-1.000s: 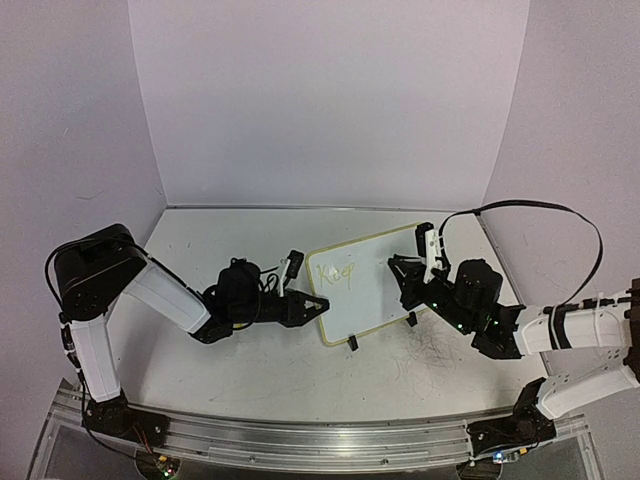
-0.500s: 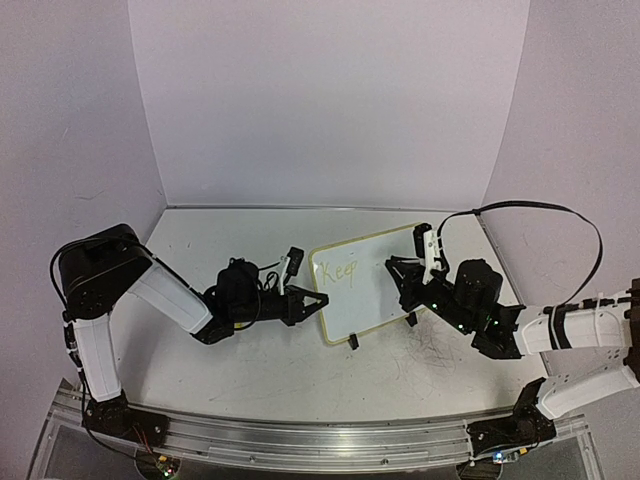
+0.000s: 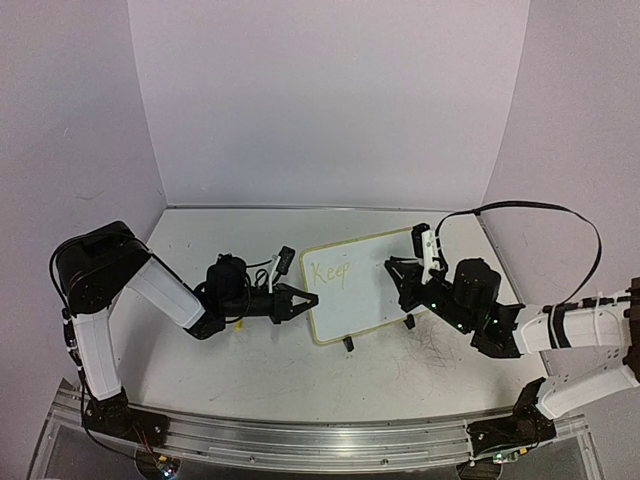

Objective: Write a sentence on the whiteboard

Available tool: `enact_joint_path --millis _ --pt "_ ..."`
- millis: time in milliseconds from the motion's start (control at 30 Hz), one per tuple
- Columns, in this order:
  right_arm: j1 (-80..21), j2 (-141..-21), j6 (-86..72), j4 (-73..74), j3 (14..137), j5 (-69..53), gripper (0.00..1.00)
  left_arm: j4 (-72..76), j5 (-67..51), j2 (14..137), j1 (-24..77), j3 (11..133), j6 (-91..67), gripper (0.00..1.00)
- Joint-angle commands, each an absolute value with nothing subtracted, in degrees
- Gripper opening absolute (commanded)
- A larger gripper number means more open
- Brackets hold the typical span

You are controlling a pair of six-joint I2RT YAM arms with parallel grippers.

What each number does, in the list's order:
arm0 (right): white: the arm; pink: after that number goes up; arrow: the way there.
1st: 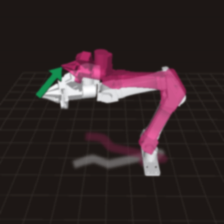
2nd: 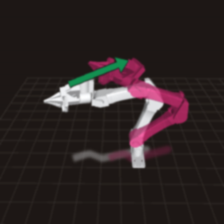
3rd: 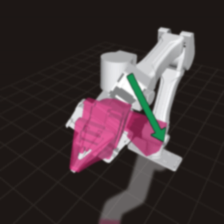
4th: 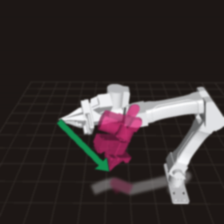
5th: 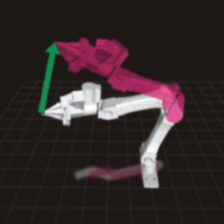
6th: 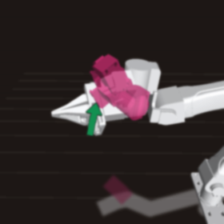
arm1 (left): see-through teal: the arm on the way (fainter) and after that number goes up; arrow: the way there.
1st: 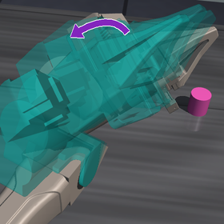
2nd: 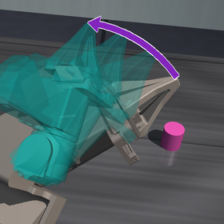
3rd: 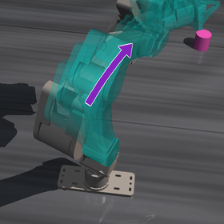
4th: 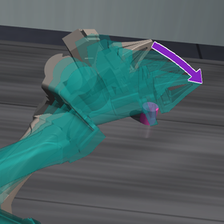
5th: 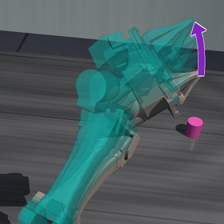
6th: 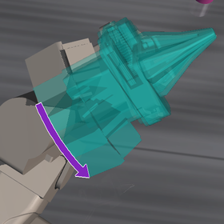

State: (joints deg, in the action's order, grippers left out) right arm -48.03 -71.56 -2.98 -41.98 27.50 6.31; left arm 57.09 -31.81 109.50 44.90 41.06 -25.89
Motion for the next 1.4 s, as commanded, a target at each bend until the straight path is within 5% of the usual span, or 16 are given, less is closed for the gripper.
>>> enact_joint_path --millis 0,1367 --pt "-48.2 -73.0 -2.4 -40.9 31.6 6.6 0.00 56.0 -33.9 110.7 43.9 41.5 -25.0 0.00" --pt "-48.2 -75.8 1.4 -42.4 32.6 14.0 0.00 49.7 -31.4 109.3 44.0 44.2 -27.9 0.00"
